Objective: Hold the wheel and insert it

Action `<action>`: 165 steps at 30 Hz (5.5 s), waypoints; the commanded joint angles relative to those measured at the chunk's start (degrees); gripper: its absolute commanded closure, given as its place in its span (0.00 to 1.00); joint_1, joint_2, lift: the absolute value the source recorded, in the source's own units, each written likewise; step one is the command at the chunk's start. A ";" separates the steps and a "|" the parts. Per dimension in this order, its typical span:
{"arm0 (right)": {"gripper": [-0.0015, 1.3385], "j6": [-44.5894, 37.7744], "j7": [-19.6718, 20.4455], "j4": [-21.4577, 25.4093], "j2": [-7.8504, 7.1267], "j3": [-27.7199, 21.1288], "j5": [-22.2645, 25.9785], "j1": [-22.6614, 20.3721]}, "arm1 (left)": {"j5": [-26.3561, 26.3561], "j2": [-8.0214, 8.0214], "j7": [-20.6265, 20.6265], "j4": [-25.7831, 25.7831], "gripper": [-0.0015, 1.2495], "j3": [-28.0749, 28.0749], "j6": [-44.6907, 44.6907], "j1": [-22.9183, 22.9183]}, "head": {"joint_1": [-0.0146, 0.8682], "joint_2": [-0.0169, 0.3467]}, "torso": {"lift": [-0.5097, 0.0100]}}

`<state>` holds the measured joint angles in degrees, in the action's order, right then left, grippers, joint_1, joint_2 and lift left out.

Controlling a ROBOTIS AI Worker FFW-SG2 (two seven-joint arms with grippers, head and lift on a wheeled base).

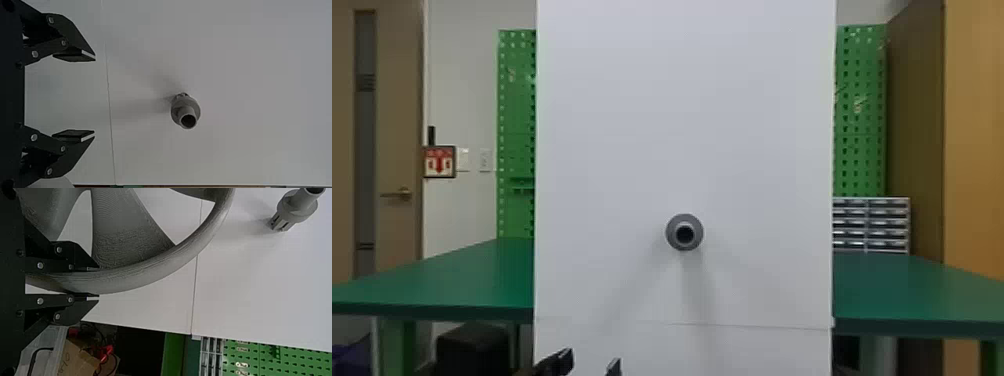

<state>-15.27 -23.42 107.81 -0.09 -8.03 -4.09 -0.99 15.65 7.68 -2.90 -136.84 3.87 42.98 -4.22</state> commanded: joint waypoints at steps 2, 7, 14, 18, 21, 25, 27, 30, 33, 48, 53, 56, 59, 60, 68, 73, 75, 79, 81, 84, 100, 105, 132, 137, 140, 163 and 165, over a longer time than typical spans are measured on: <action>0.86 0.06 0.04 0.03 0.14 -0.41 -0.13 -0.42 | 0.00 -0.03 0.00 0.00 0.44 0.00 -0.09 0.09 | 0.02 0.35 | 0.06; 0.86 0.15 0.13 0.12 0.14 -0.68 -0.57 -0.51 | -0.44 -0.03 0.00 0.00 0.44 0.09 -0.09 0.09 | 0.02 0.35 | 0.06; 0.86 0.06 0.13 0.12 0.14 -1.03 -1.36 -0.59 | -0.53 -0.03 0.00 0.00 0.44 0.18 -0.17 0.09 | 0.02 0.35 | 0.06; 0.86 0.06 0.13 0.12 0.14 -0.94 -1.36 -0.59 | -0.53 -0.03 0.00 0.00 0.44 0.09 -0.17 0.09 | 0.02 0.35 | 0.06; 0.86 0.06 0.13 0.12 0.14 -0.94 -1.36 -0.51 | -0.53 -0.03 0.00 0.00 0.44 0.18 -0.17 0.09 | 0.02 0.35 | 0.06; 0.86 -0.11 0.13 0.12 0.14 -0.94 -1.45 -0.51 | -0.53 -0.03 0.00 0.00 0.44 0.18 -0.17 0.09 | 0.02 0.35 | 0.06; 0.87 -0.11 0.13 0.12 0.14 -0.94 -1.45 -0.42 | -0.53 -0.03 0.00 0.00 0.44 0.18 -0.17 0.09 | 0.02 0.35 | 0.06; 0.86 -0.55 0.13 0.21 0.14 -0.85 -1.45 -0.16 | -0.53 -0.03 0.00 0.00 0.44 0.09 -0.17 0.09 | 0.02 0.35 | 0.06; 0.87 -2.57 0.13 1.09 0.14 -0.68 -1.71 0.64 | -0.44 -0.03 0.00 0.00 0.44 0.00 -0.17 0.17 | 0.02 0.35 | 0.06; 0.87 -15.32 0.39 8.47 0.14 -0.41 -3.55 5.12 | -0.35 -0.03 0.00 -0.09 0.44 0.09 -0.17 0.00 | 0.02 0.35 | 0.06; 0.87 -19.18 0.39 9.87 0.14 -0.50 -3.03 7.05 | -0.35 -0.03 0.00 -0.09 0.44 0.09 -0.17 0.00 | 0.02 0.35 | 0.06; 0.87 -21.82 0.39 10.84 0.14 -0.50 -2.94 8.28 | -0.35 -0.03 0.00 -0.09 0.44 0.09 -0.17 0.00 | 0.02 0.35 | 0.06; 0.86 -24.63 0.39 11.90 0.14 -0.41 -2.76 9.42 | -0.35 -0.03 0.00 -0.09 0.44 0.09 -0.09 0.00 | 0.02 0.35 | 0.06; 0.87 -25.78 0.39 12.42 0.14 -0.41 -2.85 9.86 | -0.35 -0.03 0.00 -0.09 0.44 0.09 -0.09 0.00 | 0.02 0.35 | 0.06; 0.86 -33.07 0.39 14.27 0.14 0.20 -2.85 14.17 | -0.35 -0.03 0.00 0.00 0.44 0.26 -0.09 -0.18 | 0.02 0.35 | 0.06; 0.86 -37.46 0.39 15.32 0.14 0.20 -3.38 16.81 | -0.35 -0.03 0.00 0.00 0.44 0.35 0.00 -0.35 | 0.02 0.35 | 0.06; 0.87 -38.70 0.39 15.68 0.09 0.20 -3.29 17.69 | -0.35 -0.03 0.00 0.00 0.44 0.35 0.00 -0.35 | 0.02 0.35 | 0.06; 0.87 -41.07 0.39 16.03 -0.09 0.29 -3.55 19.62 | -0.44 -0.03 0.17 0.00 0.44 0.44 0.00 -0.35 | 0.02 0.35 | 0.06; 0.86 -42.12 0.39 16.29 0.00 0.20 -3.64 20.41 | -0.44 -0.03 0.26 0.00 0.44 0.44 0.00 -0.35 | 0.02 0.35 | 0.06; 0.87 -44.32 0.39 17.17 0.09 0.20 -4.61 21.82 | -0.44 -0.03 0.26 0.00 0.44 0.44 0.18 -0.44 | 0.02 0.35 | 0.06; 0.87 -42.39 0.39 17.87 -1.67 1.52 -4.43 27.71 | -0.53 -0.03 0.44 0.00 0.44 0.79 0.88 -0.79 | 0.02 0.35 | 0.06; 0.87 -42.56 0.48 17.87 -1.85 2.14 -4.96 29.20 | -0.53 -0.03 0.44 0.00 0.44 0.88 1.06 -0.88 | 0.02 0.35 | 0.06; 0.86 -49.15 2.24 17.43 -4.92 3.19 -1.36 40.54 | -0.44 0.06 0.52 0.00 0.44 0.70 1.32 -0.71 | 0.02 0.35 | 0.06; 0.87 -48.71 2.59 16.99 -5.01 3.02 -0.83 41.07 | -0.35 0.06 0.52 0.00 0.44 0.79 1.32 -0.88 | 0.02 0.35 | 0.06; 0.86 -48.71 2.77 16.91 -5.19 3.10 -0.65 41.24 | -0.27 0.15 0.52 0.00 0.44 0.79 1.32 -0.88 | 0.02 0.35 | 0.06; 0.86 -48.45 3.47 16.55 -5.36 3.37 0.05 40.89 | -0.27 0.23 0.52 0.00 0.44 0.70 1.32 -0.88 | 0.02 0.35 | 0.06; 0.86 -48.36 3.47 16.55 -5.36 3.37 0.05 40.89 | -0.18 0.23 0.52 0.00 0.44 0.70 1.32 -0.79 | 0.02 0.35 | 0.06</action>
<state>-63.72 -20.00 124.36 -5.45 -4.73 -4.08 39.90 15.42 7.91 -2.37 -136.85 4.59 44.30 -5.06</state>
